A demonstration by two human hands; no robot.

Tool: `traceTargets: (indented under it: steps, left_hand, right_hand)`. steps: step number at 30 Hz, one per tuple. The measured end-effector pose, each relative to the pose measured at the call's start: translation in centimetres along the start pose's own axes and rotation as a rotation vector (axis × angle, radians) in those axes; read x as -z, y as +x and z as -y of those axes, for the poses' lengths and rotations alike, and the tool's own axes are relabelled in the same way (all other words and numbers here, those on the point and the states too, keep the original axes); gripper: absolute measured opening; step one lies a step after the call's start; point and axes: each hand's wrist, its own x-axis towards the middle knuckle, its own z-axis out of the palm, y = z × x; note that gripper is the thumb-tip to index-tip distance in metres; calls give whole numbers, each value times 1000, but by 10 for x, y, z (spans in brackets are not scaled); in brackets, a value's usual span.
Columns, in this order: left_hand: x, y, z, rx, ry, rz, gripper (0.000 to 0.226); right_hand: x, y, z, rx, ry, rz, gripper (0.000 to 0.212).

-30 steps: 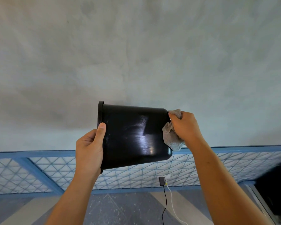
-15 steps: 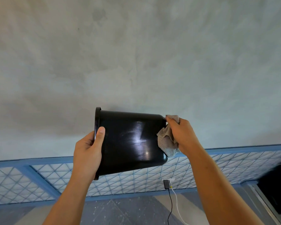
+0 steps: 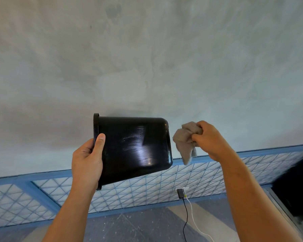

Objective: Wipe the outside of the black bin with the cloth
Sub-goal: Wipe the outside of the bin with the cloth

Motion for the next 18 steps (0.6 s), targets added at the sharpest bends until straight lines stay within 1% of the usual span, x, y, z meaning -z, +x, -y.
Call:
traceTargets:
  steps: [2,5,6,8,10,11,12,13,14,15,16,18]
  left_hand:
    - [1,1,1,-5,4,10,35]
    - [3,3,3,-16,8,22,32]
    - [3,3,4,-19,6,28,32]
    - [5,5,6,-27,5,43,35]
    - [6,6,7,-36,7,48,40]
    - [6,7,9,-37,2,49,41]
    - [7,7,9,-31,-9,49,40]
    - [7,7,10,-21,-18,50,37]
    - [7,7,10,-11,-23,52,35]
    - [7,7,10,-4,-25,55,34]
    - [6,7,10,-1,-23,57,34]
    - [7,7,12,-4,-20,58,35]
  right_hand:
    - [-5,-2,-4,45,11,1,30]
    - [-16,-3,-7,17,63,-90,33]
    - [-19,-3,-6,-11,115,-126,28]
    - [-24,-5,-5,-71,158,-149,4]
    - [-25,-8,-3,-149,144,-107,24]
    - [-26,-11,-1,-208,202,-54,28]
    - [-27,-13,-1,-272,290,13,24]
    - [-29,-14,-2,-312,371,81,15]
    - [-31,-12,-6,-328,437,137,17]
    - [-33,-11,-10,-319,478,172,29]
    - [-34,-10,-13,-295,501,190,38]
    - [-35,-8,-21,-273,536,185,51]
